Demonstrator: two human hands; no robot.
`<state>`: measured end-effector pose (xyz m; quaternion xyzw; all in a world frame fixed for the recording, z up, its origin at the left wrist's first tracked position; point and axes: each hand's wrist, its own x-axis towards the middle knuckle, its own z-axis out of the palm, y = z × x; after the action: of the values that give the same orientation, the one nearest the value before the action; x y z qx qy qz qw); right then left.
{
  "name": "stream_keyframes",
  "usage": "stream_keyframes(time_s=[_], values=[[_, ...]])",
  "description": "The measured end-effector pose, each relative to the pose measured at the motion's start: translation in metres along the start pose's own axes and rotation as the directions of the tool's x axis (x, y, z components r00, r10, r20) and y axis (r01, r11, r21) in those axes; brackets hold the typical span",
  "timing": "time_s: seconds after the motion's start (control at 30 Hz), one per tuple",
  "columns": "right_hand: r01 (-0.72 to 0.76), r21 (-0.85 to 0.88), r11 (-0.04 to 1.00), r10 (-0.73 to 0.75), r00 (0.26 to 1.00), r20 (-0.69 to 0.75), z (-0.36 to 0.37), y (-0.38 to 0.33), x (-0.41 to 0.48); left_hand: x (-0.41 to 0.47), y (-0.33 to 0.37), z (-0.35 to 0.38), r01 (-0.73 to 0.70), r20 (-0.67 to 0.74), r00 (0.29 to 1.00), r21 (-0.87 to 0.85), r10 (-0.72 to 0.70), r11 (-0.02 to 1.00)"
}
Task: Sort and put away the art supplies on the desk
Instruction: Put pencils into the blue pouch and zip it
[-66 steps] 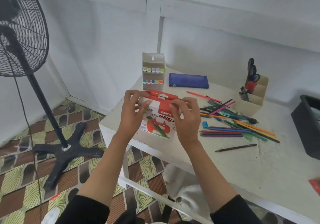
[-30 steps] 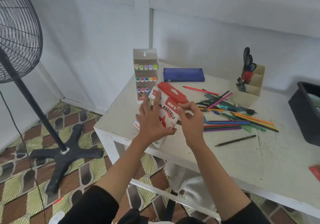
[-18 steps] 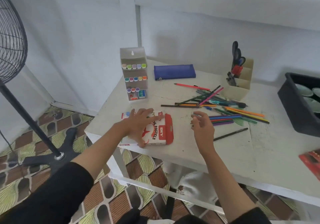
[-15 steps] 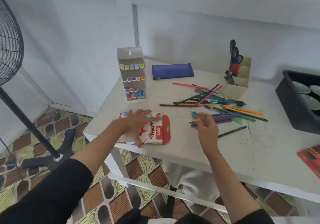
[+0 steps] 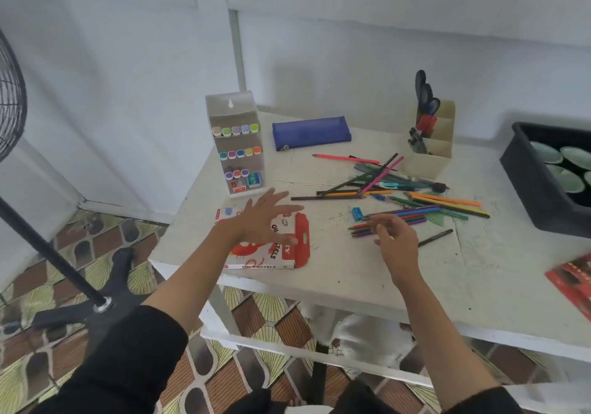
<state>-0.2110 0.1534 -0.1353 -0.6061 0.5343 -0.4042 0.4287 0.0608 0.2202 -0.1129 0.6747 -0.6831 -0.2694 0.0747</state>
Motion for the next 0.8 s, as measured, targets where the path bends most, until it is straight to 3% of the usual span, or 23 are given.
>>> stream_keyframes(time_s=[0.13,0.27,0.4,0.53,0.8], values=[[0.027,-0.077,0.997,-0.023,0.998,0.052,-0.005,0.000,0.013,0.026,0.014,-0.006,-0.026,-0.078,0.997,-0.203,0.010,0.979],[0.100,-0.093,0.991,-0.093,0.993,0.076,-0.013,-0.012,0.043,0.064,0.028,-0.018,-0.033,-0.167,0.986,-0.197,-0.001,0.980],[0.144,-0.132,0.981,-0.126,0.983,0.132,-0.006,-0.019,0.082,0.104,0.029,-0.030,0.069,-0.245,0.962,-0.206,-0.120,0.976],[0.139,-0.146,0.980,-0.097,0.961,0.259,0.009,-0.028,0.130,0.143,0.021,-0.042,0.174,-0.332,0.906,-0.276,-0.264,0.945],[0.405,-0.355,0.842,-0.198,0.846,0.496,0.061,-0.027,0.240,0.200,-0.006,-0.059,0.455,-0.367,0.734,-0.360,-0.572,0.815]])
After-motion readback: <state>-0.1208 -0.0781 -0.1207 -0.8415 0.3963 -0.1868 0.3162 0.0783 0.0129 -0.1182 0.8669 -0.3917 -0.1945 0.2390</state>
